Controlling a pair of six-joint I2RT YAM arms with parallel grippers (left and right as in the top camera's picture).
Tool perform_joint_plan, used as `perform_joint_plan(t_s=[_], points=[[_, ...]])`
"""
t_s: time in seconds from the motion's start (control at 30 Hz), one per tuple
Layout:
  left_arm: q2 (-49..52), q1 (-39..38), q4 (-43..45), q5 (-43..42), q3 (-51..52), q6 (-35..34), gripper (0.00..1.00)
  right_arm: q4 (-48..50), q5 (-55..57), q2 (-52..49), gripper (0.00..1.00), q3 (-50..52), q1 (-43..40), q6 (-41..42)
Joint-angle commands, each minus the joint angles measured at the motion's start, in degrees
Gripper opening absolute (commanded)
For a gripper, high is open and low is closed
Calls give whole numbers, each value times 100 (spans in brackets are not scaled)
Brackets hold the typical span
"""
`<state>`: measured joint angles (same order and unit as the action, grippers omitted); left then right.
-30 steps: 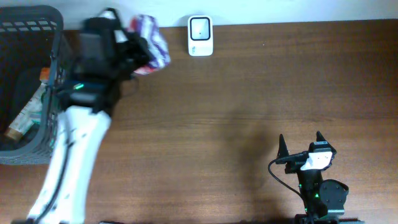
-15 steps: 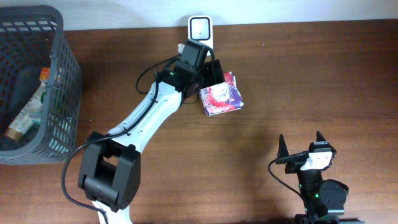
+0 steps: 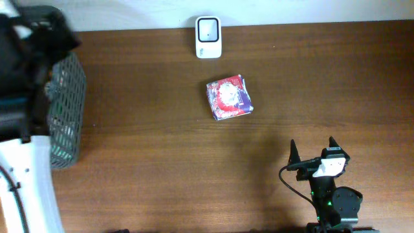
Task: Scan the item barcode
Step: 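Carry the purple-red pack to the table center and release it, then return the left gripper to the basket and grasp the white tube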
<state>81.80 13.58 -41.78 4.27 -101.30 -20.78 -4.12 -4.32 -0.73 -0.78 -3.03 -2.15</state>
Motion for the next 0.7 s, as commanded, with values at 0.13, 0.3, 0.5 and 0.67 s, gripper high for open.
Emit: perform_joint_plan(t_s=[0.13, 0.3, 0.5, 0.67], points=[[684, 1558, -424, 74, -9, 234, 99, -9, 11, 37, 99, 46, -37, -20], [1390, 1659, -387, 184, -7, 3976, 85, -9, 11, 37, 99, 46, -37, -20], [2090, 1735, -457, 1635, -4, 4623, 90, -9, 11, 37, 99, 46, -37, -20], [2605, 2297, -968, 898, 11, 5095, 89, -11, 11, 37, 99, 46, -37, -22]])
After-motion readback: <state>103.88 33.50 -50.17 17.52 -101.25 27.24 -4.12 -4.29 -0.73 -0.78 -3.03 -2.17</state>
